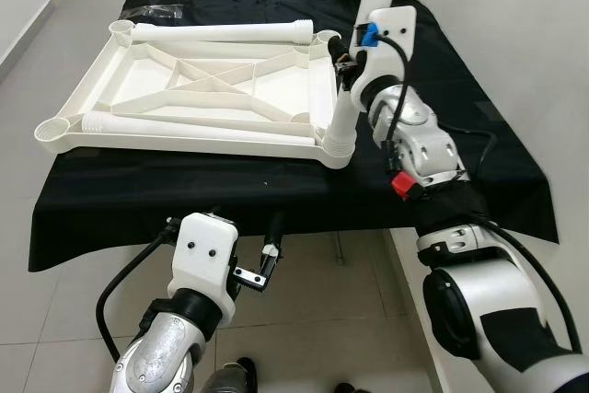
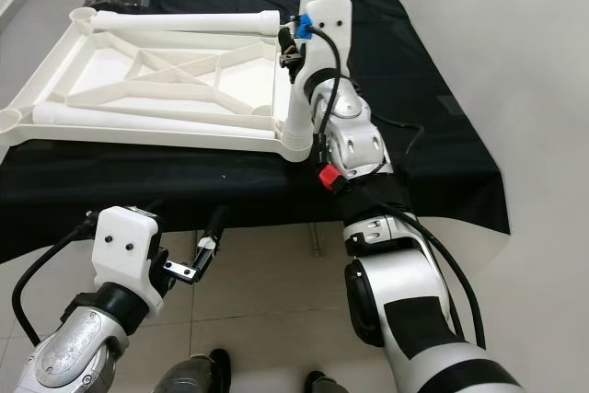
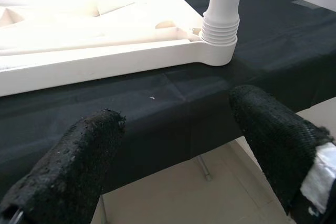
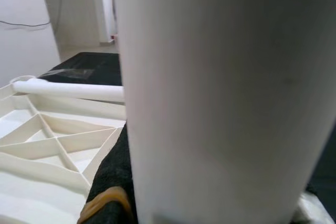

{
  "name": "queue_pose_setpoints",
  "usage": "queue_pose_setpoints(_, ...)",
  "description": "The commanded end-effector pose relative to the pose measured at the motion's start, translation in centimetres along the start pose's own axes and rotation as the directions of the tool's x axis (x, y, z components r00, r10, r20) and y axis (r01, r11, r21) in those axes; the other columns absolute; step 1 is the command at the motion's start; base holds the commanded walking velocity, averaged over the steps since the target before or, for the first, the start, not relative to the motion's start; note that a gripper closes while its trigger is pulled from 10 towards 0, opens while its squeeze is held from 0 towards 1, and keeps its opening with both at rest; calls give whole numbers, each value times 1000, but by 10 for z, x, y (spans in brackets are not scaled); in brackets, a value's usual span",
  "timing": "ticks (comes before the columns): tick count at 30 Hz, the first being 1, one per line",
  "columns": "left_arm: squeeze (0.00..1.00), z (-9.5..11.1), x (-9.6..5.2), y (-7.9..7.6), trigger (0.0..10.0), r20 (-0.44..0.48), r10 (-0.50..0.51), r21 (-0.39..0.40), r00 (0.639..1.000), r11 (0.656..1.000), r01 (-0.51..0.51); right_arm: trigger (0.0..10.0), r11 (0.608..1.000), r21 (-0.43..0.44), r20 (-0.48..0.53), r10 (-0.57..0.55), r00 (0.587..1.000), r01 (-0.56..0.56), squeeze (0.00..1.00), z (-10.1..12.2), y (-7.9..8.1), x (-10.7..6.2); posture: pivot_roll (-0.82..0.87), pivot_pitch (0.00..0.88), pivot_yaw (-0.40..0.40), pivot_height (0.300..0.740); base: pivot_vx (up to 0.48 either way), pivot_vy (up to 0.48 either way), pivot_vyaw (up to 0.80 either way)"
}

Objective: Building children table

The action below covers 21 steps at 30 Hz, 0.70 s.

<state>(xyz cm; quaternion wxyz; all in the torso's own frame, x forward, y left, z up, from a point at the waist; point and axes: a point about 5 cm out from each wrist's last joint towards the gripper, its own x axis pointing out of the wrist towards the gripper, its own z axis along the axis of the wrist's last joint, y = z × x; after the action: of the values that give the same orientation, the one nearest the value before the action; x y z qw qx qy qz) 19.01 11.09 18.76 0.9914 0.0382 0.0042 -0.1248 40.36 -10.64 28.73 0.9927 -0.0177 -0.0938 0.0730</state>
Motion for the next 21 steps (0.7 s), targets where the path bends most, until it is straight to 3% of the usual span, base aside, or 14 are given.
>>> queue_pose_setpoints(1,0,-3,0,-1,10000,-17,-6,5,1000,1000,6,10000,998,-29,-278,-65,958,60,0,-66,-6,-12,151,243,-24,740,0,0,0)
queue_pose_setpoints(4,0,-3,0,0,10000,-16,-5,6,1000,1000,5,10000,981,13,-310,-178,934,192,0,-68,-5,-10,153,243,-26,740,0,0,0)
queue_pose_setpoints(10,0,-3,0,0,10000,-16,-4,7,1000,1000,4,10000,957,-7,-321,-277,906,290,0,-69,-7,-10,152,244,-28,740,0,0,0)
queue_pose_setpoints(15,0,-3,1,0,10000,-14,-5,9,1000,1000,5,10000,920,-19,-311,-378,872,392,0,-69,-6,-10,152,244,-28,740,0,0,0)
queue_pose_setpoints(16,0,-3,2,2,10000,-12,-2,13,1000,1000,2,10000,888,-23,-283,-446,849,459,0,-66,-1,-11,152,245,-31,740,0,0,0)
queue_pose_setpoints(21,0,-3,3,4,10000,-10,3,18,1000,1000,-3,10000,851,-15,-275,-509,816,525,0,-66,3,-12,154,247,-33,740,0,0,0)
